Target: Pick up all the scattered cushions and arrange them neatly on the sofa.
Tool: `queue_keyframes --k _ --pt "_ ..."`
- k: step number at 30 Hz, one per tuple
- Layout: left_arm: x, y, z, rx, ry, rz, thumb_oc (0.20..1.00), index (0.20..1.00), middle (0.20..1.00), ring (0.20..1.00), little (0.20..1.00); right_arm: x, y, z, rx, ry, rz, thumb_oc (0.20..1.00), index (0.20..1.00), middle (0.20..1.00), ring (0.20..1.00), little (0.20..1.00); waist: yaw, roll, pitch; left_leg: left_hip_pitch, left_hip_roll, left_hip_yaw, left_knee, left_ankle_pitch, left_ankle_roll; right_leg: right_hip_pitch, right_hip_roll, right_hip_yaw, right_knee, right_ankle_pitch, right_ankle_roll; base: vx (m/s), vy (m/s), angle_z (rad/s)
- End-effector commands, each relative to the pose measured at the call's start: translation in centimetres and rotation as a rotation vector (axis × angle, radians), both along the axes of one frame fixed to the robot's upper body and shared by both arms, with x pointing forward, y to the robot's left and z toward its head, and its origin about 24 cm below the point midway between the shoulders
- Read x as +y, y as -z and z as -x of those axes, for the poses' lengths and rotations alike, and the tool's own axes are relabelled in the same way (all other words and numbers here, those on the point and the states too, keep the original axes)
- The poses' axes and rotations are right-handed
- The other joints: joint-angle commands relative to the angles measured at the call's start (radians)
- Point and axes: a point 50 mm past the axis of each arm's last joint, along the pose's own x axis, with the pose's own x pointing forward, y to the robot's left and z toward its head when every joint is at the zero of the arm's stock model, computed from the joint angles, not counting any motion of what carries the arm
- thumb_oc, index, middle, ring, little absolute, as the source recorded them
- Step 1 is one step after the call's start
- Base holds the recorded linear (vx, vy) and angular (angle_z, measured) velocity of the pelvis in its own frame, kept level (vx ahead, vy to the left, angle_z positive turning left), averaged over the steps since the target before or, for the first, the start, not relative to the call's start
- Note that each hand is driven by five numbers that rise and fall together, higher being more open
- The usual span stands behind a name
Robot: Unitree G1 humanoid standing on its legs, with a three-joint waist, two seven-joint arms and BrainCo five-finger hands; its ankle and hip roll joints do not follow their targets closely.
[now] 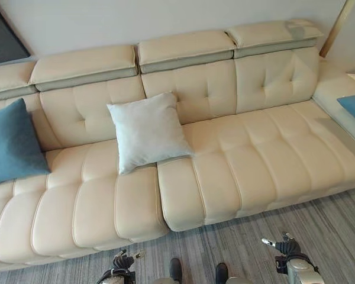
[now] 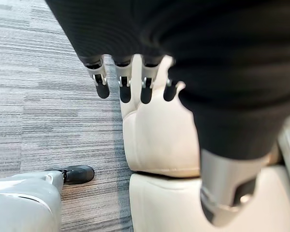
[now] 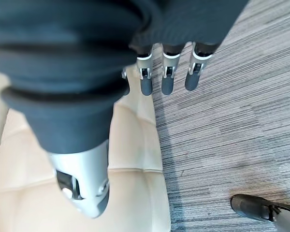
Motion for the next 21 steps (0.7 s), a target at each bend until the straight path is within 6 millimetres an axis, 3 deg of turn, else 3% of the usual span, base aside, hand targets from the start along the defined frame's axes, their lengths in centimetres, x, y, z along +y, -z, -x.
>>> queue_keyframes --k 1,4,6,7,11,13,16,21 --pt "0.6 -0.2 -1.5 0.001 0.071 -0.058 1.000 1.000 1.000 1.000 1.000 0.2 0.0 -0.7 -0.016 0.018 -0.003 1.000 1.000 1.000 1.000 1.000 -0.023 -0.038 -0.012 0.058 -0.063 0.026 -0.006 -0.147 0.031 -0.060 0.019 0.021 0.016 -0.054 0.057 -0.14 0.135 -0.57" --pt "1.0 -0.4 -1.9 -0.005 0.093 -0.083 1.000 1.000 1.000 1.000 1.000 0.2 0.1 -0.7 -0.014 0.029 -0.009 1.000 1.000 1.000 1.000 1.000 -0.038 -0.033 0.008 0.048 -0.062 0.102 -0.006 -0.153 0.045 -0.112 0.005 0.044 0.063 -0.041 0.077 -0.17 0.127 -0.64" --pt "1.3 -1.0 -2.7 -0.037 0.104 -0.105 1.000 1.000 1.000 1.000 1.000 0.2 -0.1 -1.0 -0.024 0.039 -0.008 1.000 1.000 1.000 1.000 1.000 -0.036 -0.030 0.027 0.044 -0.046 0.167 -0.006 -0.158 0.047 -0.157 -0.024 -0.018 0.130 -0.042 0.089 -0.14 0.053 -1.40" --pt "1.7 -1.4 -3.2 -0.060 0.099 -0.120 1.000 1.000 1.000 1.000 1.000 0.1 -0.3 -1.2 -0.042 0.057 -0.004 1.000 1.000 1.000 1.000 1.000 -0.022 -0.019 0.035 0.057 -0.023 0.224 -0.006 -0.176 0.035 -0.147 -0.085 -0.198 0.164 -0.060 0.093 -0.07 0.004 -1.69" --pt "2.1 -1.4 -2.9 -0.051 0.082 -0.127 1.000 1.000 1.000 1.000 1.000 0.0 -0.5 -1.3 -0.050 0.053 -0.007 1.000 1.000 1.000 1.000 1.000 -0.002 -0.022 0.028 0.092 -0.003 0.357 -0.006 -0.178 0.024 -0.123 -0.152 -0.446 0.174 -0.048 0.097 0.00 -0.053 -1.65" --pt "1.3 -1.4 -3.3 -0.056 0.135 -0.119 1.000 1.000 1.000 1.000 1.000 -0.2 -0.1 -0.8 -0.015 0.040 -0.003 1.000 1.000 1.000 1.000 1.000 -0.005 -0.035 0.018 0.118 -0.008 0.413 -0.006 -0.183 0.022 -0.089 -0.155 -0.498 0.129 -0.041 0.109 0.06 -0.168 -1.11" --pt "0.6 -1.4 -3.8 -0.062 0.169 -0.113 1.000 1.000 1.000 1.000 1.000 -0.4 0.1 -0.3 0.003 0.059 -0.005 1.000 1.000 1.000 1.000 1.000 -0.013 -0.041 0.011 0.120 0.004 0.431 0.014 -0.183 0.006 -0.080 -0.128 -0.455 0.086 -0.039 0.105 0.08 -0.211 -0.83" --pt "-1.2 -1.7 -5.2 -0.103 0.235 -0.085 1.000 1.000 1.000 1.000 1.000 -1.2 0.1 0.4 0.011 0.084 0.001 1.000 1.000 1.000 1.000 1.000 -0.048 -0.020 0.012 0.126 0.028 0.445 0.067 -0.195 -0.012 -0.068 -0.108 -0.412 0.088 -0.073 0.086 0.11 -0.210 -0.36"
